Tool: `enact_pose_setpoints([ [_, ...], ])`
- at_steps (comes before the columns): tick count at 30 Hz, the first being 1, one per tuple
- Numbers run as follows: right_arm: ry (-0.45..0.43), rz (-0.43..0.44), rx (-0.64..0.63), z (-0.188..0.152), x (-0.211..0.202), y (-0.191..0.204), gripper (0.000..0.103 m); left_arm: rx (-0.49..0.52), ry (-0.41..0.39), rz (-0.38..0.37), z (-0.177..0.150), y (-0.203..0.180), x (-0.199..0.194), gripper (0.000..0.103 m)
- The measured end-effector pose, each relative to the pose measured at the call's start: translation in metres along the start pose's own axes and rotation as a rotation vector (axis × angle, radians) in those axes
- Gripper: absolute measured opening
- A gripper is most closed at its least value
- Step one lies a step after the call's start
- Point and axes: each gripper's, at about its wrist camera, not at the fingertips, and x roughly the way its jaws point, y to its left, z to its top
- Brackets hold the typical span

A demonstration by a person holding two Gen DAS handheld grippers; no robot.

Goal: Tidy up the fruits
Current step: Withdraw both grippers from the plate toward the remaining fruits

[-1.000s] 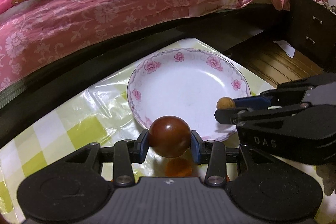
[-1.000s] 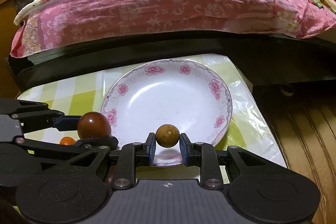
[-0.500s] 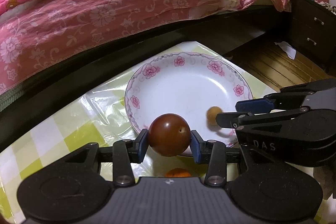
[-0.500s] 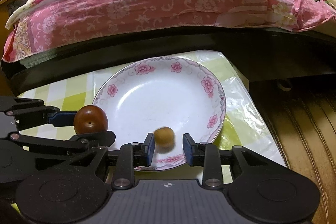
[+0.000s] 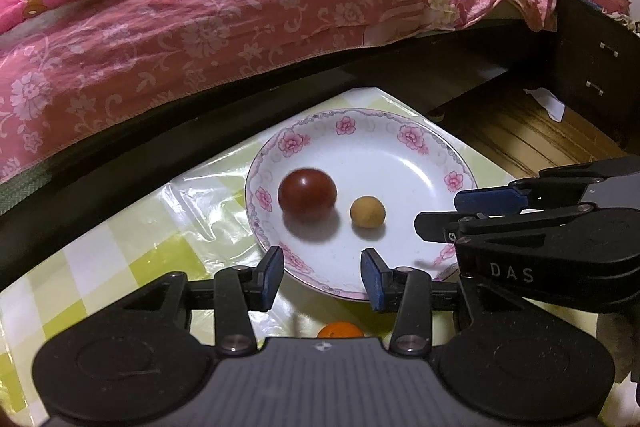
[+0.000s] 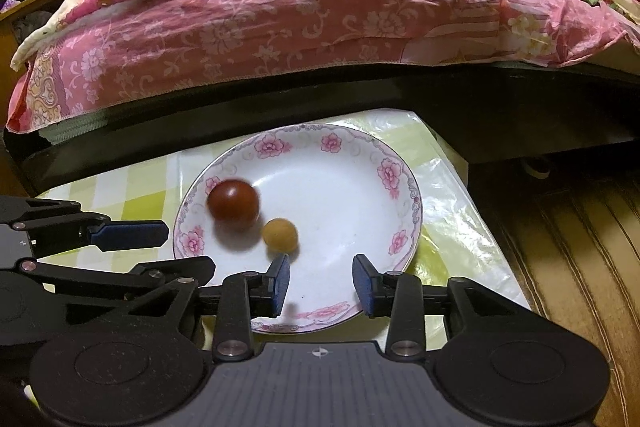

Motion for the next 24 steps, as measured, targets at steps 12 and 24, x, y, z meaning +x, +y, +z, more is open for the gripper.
enact_pose_setpoints([
  [12,-0.007,0.035,-0.016,0.0,-0.01,0.011,0.034,-0.011,0.0,-0.001,-0.004,0.005,-0.015,0.05],
  [24,0.025,0.076,-0.02,-0.014,-0.018,0.019,0.037,-0.034,0.031,-0.028,-0.022,0.015,-0.033,0.05],
])
